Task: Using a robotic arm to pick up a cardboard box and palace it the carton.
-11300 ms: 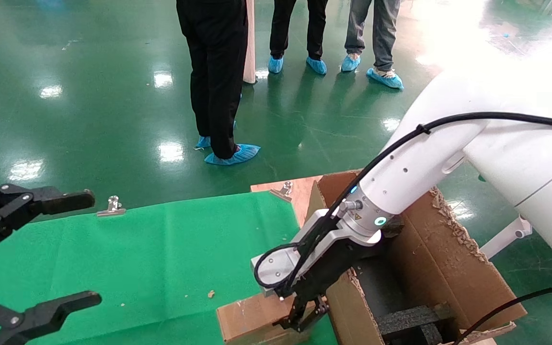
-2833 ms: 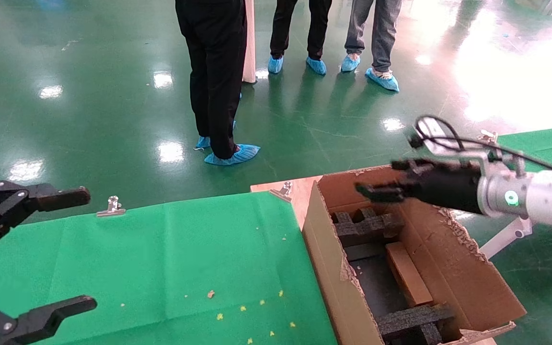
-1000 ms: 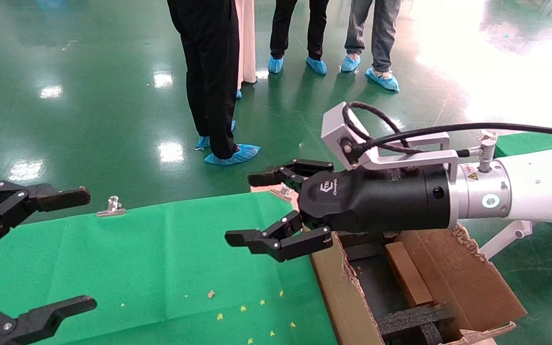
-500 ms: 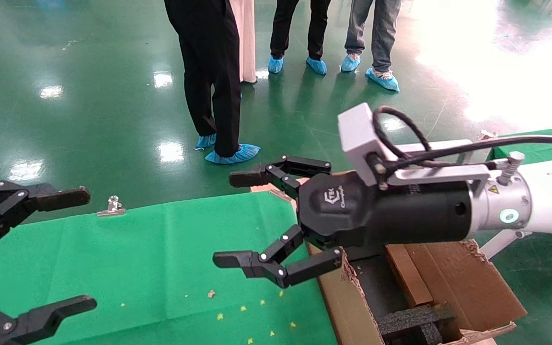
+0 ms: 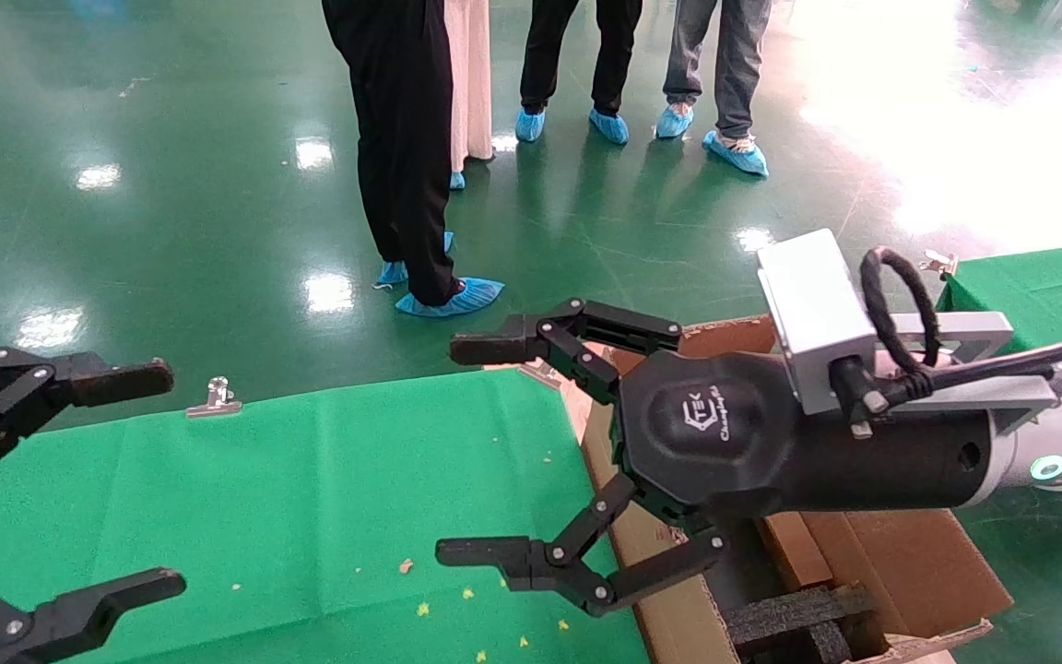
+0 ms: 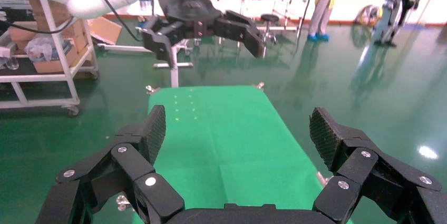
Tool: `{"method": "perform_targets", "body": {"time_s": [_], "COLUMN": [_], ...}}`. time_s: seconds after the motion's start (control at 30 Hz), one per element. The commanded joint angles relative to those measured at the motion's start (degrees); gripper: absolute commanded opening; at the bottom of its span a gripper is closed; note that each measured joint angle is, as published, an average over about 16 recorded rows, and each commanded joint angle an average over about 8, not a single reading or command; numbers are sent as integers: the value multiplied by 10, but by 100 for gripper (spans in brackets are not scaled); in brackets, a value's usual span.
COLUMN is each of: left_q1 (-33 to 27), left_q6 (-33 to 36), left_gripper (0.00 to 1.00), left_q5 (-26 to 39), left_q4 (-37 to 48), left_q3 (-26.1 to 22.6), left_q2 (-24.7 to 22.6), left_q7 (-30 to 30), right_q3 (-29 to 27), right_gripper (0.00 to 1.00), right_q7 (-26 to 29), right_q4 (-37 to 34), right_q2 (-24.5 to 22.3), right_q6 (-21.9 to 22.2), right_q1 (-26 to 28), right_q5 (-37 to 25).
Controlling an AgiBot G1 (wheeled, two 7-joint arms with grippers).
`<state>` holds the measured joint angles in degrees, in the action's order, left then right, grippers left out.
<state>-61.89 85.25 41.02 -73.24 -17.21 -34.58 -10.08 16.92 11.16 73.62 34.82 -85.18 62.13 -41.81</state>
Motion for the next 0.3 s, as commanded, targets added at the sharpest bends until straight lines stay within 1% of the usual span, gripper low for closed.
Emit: {"method": "perform_targets", "body": {"time_s": [0.03,0.13,0.3], "left_q1": [0,0,0], "left_q6": [0,0,0], "left_gripper": [100,100,100], "left_q5": [0,0,0], "left_q4": [0,0,0], "left_q3": [0,0,0], "left_q2": [0,0,0], "left_q7": [0,0,0], "right_q3": [-25,-36,-30], "right_gripper": [100,100,100], "right_q7": [-7,-10,-8], "right_q4": [-1,-2,-2], "right_q2": [5,7,6], "right_q6": [-13,-18,-16], "right_q1": [-14,-21,-18], "right_q5": [-1,-1,-1]}}
